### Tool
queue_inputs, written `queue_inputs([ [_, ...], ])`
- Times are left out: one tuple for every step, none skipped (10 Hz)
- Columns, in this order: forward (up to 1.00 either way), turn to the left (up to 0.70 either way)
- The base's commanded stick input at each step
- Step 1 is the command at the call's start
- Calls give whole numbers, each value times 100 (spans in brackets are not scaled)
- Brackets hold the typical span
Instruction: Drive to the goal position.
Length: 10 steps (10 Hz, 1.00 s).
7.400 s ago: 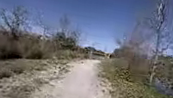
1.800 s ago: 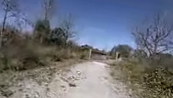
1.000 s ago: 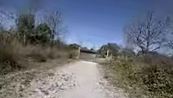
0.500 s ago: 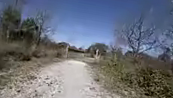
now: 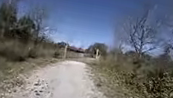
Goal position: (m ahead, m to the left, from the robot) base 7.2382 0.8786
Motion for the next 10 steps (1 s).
queue_inputs([
  [70, 0],
  [70, 0],
  [70, 0],
  [70, 0],
  [70, 0],
  [70, 0],
  [70, 0],
  [70, 0],
  [70, 0],
  [70, 0],
])
